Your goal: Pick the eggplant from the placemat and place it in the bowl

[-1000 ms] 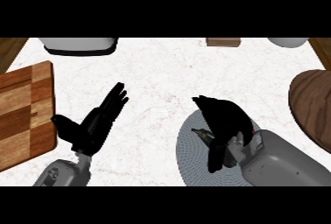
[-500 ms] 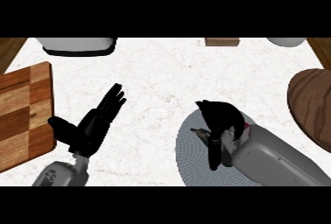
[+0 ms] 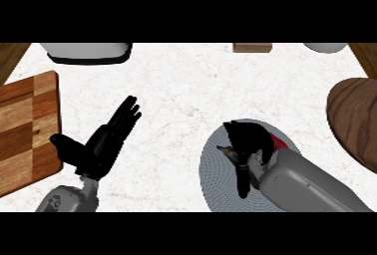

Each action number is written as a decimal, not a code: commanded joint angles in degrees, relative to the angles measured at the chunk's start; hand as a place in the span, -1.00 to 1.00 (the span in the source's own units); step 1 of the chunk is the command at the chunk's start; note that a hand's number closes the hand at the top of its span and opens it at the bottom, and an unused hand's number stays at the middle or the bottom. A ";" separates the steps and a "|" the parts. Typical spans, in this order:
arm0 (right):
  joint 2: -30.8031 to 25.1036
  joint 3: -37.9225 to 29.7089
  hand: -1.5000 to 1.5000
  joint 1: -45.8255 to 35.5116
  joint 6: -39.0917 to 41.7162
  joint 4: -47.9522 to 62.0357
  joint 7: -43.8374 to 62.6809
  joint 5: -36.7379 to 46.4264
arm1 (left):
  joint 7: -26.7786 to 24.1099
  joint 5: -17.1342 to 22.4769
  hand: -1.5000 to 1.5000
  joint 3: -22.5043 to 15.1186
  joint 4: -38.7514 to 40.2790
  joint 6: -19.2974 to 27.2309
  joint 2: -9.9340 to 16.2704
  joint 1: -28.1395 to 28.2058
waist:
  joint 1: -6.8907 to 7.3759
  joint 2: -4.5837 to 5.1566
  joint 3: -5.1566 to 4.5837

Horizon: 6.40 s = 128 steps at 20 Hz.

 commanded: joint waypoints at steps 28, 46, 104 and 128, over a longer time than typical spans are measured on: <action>8.74 -9.72 1.00 9.42 3.67 7.96 -10.00 22.58 | 3.85 -7.02 0.00 4.05 0.09 -2.43 -6.20 -0.40 | -0.04 0.11 0.05; 2.90 -13.76 1.00 25.32 -11.69 -2.81 -16.27 34.77 | 3.85 -6.88 0.00 6.65 -1.92 -5.33 -6.27 2.98 | -1.62 -0.29 0.07; -17.21 -64.04 1.00 8.75 -17.67 24.53 -44.67 46.01 | 5.69 -9.69 0.00 8.30 -4.65 -10.51 -9.71 5.03 | 1.95 0.52 0.10; -2.88 -91.89 -1.00 10.57 -27.49 18.99 -80.62 5.62 | 3.71 -11.22 0.00 11.82 -0.97 -8.76 -9.88 4.14 | -3.74 -1.00 -0.04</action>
